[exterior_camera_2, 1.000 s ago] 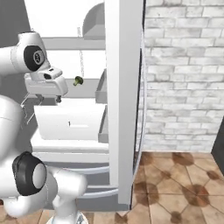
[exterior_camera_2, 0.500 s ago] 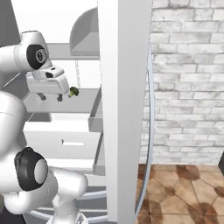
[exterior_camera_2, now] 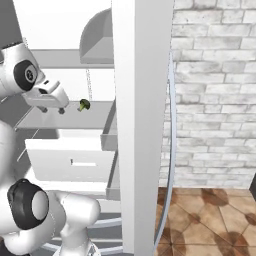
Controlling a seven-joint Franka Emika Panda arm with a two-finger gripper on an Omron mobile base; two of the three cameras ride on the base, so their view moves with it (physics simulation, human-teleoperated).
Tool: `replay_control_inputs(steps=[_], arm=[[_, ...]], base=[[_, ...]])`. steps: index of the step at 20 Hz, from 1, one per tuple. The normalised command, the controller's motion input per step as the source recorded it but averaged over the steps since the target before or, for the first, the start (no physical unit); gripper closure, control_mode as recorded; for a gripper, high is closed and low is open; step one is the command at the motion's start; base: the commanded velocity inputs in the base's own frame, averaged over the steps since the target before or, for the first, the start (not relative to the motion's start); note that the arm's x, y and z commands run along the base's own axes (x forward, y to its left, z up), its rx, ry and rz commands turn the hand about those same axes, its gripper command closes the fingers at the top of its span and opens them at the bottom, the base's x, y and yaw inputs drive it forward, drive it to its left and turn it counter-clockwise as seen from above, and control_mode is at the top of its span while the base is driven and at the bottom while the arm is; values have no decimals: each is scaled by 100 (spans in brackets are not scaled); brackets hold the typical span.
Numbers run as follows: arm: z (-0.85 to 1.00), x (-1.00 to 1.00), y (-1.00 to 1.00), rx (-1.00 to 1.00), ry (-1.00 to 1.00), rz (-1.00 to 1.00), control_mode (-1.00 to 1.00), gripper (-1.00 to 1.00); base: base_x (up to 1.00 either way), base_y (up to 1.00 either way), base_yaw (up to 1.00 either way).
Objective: Take the cheese, fish, and broccoli from the fridge and place them on the plate on the dining counter to create an appetizer plate.
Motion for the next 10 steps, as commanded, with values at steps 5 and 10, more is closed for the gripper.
replay_control_inputs(steps=[5,10], arm=[[-16,29,0,0,-30,0,-100,-100],[0,77,8,0,-7,0,-100,-100]], base=[[0,0,0],[0,0,0]])
